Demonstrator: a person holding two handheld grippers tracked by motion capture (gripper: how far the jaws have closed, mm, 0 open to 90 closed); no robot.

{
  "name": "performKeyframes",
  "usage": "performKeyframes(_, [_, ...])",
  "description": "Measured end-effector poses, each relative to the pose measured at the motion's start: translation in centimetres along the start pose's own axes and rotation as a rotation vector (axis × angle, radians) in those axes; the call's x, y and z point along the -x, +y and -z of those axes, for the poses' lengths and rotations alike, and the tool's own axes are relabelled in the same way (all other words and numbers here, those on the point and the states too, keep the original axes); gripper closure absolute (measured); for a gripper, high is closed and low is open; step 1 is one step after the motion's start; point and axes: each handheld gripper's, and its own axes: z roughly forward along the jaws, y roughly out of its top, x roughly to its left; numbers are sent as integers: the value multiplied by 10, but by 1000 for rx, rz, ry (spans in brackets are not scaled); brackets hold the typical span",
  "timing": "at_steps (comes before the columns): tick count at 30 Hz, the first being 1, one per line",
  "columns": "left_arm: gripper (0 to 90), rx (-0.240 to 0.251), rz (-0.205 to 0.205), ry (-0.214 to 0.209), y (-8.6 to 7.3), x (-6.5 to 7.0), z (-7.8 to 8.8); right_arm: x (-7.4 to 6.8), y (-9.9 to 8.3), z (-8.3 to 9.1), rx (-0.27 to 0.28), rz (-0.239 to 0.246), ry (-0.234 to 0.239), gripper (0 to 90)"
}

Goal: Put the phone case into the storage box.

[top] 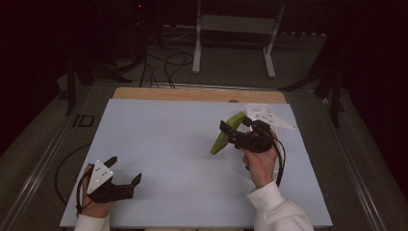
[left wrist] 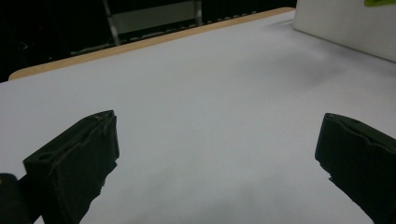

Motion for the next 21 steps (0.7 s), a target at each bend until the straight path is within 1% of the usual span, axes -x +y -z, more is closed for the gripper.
performKeyframes(2, [3, -1, 1, 4, -1, 0, 1, -1, 3, 0, 6, 5, -2, 162])
performKeyframes(3, [3, -7, -6, 15, -3, 1, 1, -1, 4, 0, 7, 6, -3, 163])
performKeyframes(8, [3, -8, -2, 13, -6, 0, 1, -1, 8, 0, 15, 11, -7, 163])
performKeyframes(14, [3, -5, 11, 24, -7, -2, 0, 3, 10, 0, 26, -1, -23, 163])
performKeyframes(18, [3, -9, 7, 26, -8, -2, 0, 8, 14, -1, 36, -9, -43, 163])
performKeyframes(21, [3, -16, -3, 24, -8, 0, -1, 10, 16, -1, 36, -8, -52, 163])
